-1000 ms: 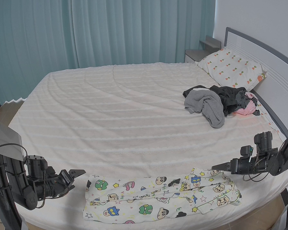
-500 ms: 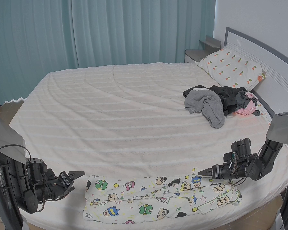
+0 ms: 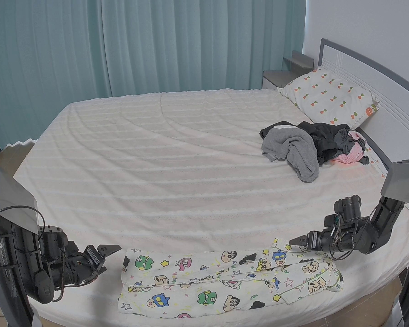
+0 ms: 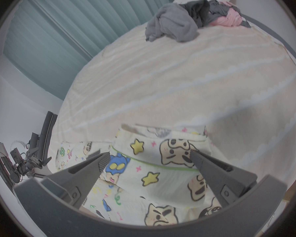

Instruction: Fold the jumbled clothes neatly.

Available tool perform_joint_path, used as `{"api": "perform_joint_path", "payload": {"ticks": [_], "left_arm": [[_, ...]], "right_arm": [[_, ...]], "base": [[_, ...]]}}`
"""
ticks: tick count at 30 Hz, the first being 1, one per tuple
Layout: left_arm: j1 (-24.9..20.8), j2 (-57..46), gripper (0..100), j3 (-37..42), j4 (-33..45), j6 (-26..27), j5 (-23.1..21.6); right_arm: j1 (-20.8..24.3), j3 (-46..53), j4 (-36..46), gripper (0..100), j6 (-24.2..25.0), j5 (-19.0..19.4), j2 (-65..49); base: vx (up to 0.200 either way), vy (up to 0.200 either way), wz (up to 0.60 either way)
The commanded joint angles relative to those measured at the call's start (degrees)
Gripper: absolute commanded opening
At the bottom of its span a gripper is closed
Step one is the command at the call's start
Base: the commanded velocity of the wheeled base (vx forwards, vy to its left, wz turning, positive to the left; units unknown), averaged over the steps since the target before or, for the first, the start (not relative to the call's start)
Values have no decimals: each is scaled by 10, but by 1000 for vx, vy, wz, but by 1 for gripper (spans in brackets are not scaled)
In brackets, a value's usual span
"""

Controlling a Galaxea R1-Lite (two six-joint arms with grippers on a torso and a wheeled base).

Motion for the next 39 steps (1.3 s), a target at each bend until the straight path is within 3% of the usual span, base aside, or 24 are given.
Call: {"api": "perform_joint_path", "payload": {"ticks": [1,11,17,24,25,39], "left_arm": [[-3,2,100,9,-10,1,1],[-8,13,100,9,-10,22,8],[-8,14,100,9,-10,23,9],[-9,14,100,9,-10,23,9],[-9,14,100,9,-10,23,9],[-9,15,100,9,-10,23,14]], "right_arm": [[15,-54,3,100,-16,-1,-36],[40,-154,64,100,-165,5,88],[50,-191,100,100,-182,34,103],[63,-205,146,100,-183,38,104],[63,-205,146,0,-183,41,103],[84,-186,149,0,-179,44,63]], "base": [[0,0,0],[0,0,0],[0,0,0],[0,0,0],[0,0,0],[0,0,0]]}}
